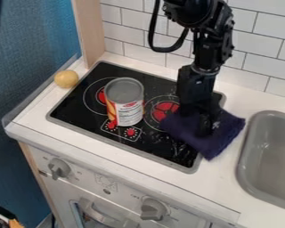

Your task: Put the dark blue cloth to the right side of the stove

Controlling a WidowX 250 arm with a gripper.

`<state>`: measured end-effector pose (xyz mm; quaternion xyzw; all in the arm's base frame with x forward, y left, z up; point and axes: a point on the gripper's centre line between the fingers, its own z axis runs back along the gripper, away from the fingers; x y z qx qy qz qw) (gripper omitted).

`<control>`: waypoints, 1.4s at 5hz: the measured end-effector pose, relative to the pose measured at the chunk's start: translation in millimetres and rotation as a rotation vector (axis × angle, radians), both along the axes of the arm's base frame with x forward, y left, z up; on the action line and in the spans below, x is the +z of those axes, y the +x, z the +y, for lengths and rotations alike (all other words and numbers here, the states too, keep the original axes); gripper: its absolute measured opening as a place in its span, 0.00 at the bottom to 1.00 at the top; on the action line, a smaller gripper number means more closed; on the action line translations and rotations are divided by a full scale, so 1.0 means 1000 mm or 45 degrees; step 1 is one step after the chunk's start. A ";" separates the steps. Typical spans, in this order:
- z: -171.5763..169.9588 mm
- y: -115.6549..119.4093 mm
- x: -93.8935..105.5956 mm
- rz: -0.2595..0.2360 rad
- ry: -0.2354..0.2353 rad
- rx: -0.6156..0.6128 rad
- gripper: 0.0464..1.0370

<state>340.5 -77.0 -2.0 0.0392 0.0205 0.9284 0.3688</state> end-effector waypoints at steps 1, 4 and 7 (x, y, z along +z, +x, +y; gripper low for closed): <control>0.007 -0.021 0.004 0.021 0.027 0.006 0.96; 0.013 -0.032 0.011 0.013 0.052 0.023 0.96; 0.009 -0.020 0.076 -0.245 0.014 0.070 0.96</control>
